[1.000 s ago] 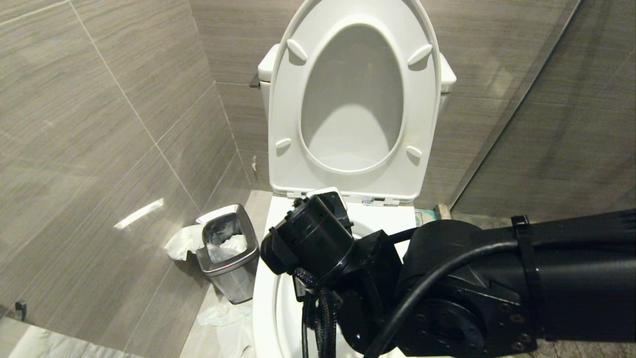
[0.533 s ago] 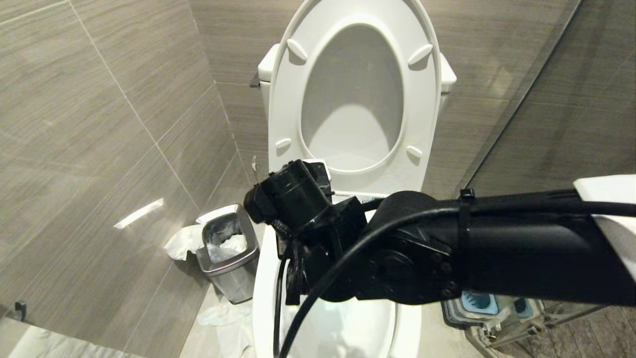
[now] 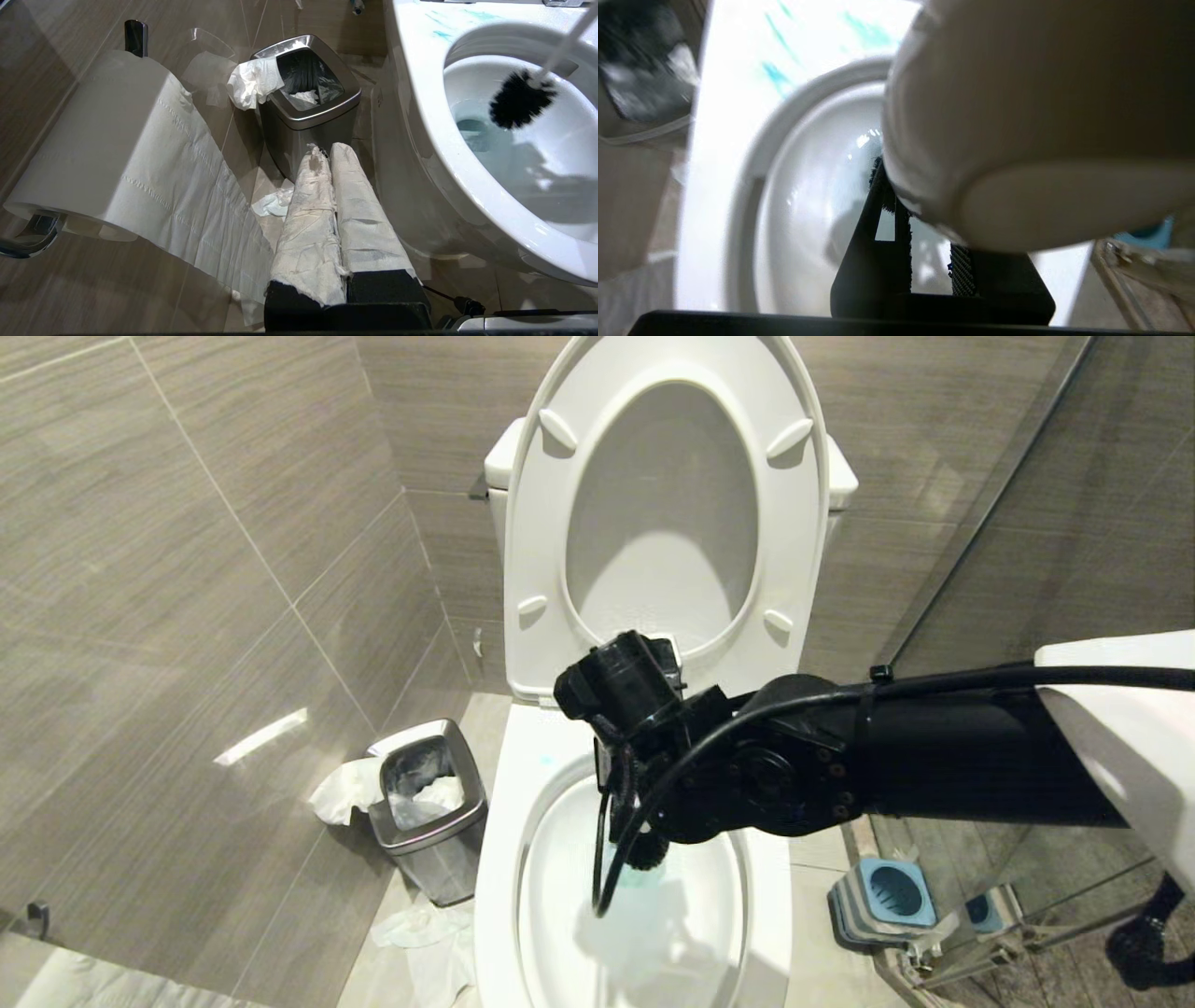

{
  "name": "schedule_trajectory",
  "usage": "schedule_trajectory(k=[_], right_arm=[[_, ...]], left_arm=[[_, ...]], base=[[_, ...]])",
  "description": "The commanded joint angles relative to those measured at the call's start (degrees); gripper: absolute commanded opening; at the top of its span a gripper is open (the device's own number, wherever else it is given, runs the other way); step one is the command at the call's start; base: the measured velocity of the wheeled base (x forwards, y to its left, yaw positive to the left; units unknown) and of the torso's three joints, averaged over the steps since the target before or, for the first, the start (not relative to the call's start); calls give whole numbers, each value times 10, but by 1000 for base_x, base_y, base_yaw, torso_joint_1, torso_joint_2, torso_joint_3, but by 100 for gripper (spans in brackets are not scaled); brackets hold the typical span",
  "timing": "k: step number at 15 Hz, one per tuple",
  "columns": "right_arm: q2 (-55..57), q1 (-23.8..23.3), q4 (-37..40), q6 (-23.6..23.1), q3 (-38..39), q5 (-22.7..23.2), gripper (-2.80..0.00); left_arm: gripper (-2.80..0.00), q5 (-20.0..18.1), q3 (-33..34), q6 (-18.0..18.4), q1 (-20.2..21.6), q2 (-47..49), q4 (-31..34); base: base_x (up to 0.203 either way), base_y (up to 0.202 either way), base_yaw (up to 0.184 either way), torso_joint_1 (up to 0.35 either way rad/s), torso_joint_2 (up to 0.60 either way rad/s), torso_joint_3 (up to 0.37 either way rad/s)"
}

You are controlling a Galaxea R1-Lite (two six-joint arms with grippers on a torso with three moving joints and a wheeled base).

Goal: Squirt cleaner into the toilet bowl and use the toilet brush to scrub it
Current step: Scrub the toilet bowl

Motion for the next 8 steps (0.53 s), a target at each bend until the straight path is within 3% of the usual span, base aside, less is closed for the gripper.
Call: schedule_trajectory(k=[1, 4, 8], right_arm=[[-65, 5, -1, 5, 82, 1, -280], [-102, 60, -1, 31, 125, 11, -280], [-71, 94, -3, 39, 69, 14, -280]], left_arm=[[-280, 0, 0, 0, 0, 1, 0], [-280, 0, 0, 0, 0, 1, 0], [-280, 0, 0, 0, 0, 1, 0]], base=[[0, 0, 0, 0, 0, 0], [0, 0, 0, 0, 0, 0], [0, 0, 0, 0, 0, 0]])
